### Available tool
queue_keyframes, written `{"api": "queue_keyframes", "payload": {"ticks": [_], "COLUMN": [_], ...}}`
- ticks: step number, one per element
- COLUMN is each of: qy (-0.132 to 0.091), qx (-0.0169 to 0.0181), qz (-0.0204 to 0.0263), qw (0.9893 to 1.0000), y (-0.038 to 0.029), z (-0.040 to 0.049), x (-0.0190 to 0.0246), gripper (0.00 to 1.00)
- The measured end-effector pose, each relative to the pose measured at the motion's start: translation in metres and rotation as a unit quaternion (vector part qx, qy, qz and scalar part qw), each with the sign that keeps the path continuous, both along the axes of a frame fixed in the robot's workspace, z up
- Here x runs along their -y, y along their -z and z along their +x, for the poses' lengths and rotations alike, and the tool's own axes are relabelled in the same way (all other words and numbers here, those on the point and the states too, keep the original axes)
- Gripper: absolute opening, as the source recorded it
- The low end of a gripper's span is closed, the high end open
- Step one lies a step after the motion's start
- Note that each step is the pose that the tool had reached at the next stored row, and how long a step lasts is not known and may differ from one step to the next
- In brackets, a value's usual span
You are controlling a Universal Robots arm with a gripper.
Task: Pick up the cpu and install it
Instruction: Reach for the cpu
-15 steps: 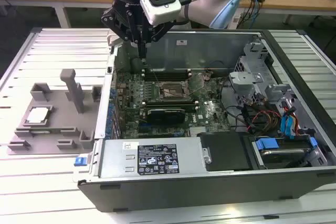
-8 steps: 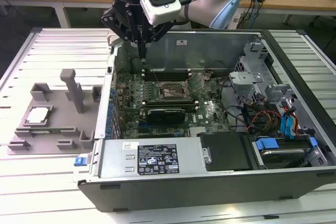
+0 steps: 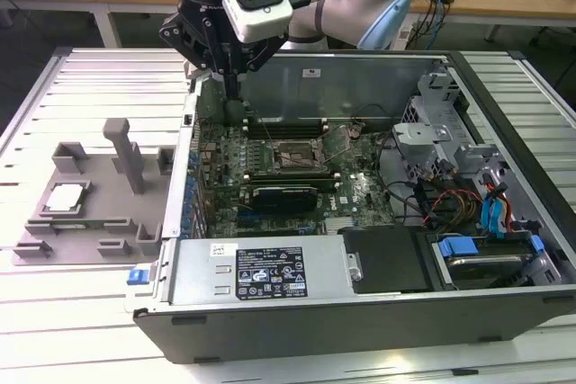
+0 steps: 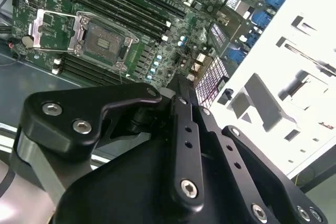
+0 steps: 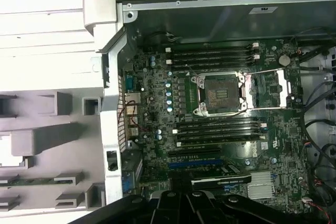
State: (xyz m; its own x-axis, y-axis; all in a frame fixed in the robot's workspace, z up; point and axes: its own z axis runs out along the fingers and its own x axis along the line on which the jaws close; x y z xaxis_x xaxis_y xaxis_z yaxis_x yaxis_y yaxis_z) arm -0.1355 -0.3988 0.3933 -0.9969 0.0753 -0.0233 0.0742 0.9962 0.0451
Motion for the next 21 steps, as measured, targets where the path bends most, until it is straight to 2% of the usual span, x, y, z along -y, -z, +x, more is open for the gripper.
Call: {"api": "queue_keyframes", "payload": {"ticks": [5, 10, 14, 17, 21], "qy": [0.0, 0.0, 0.0, 0.0, 0.0], "qx": [0.0, 0.0, 0.0, 0.0, 0.0], "qz": [0.0, 0.0, 0.0, 0.0, 0.0], "qw": [1.0, 1.0, 1.0, 1.0, 1.0], "y": [0.0, 0.0, 0.0, 0.0, 0.0001], "z": [-0.0108, -0.017, -0.0228, -0.0286, -0.0321], "x": [-0.0006, -0.0022, -0.0044, -0.0077, -0.0106], "gripper": [0.11, 0.11, 0.11, 0.11, 0.11]}}
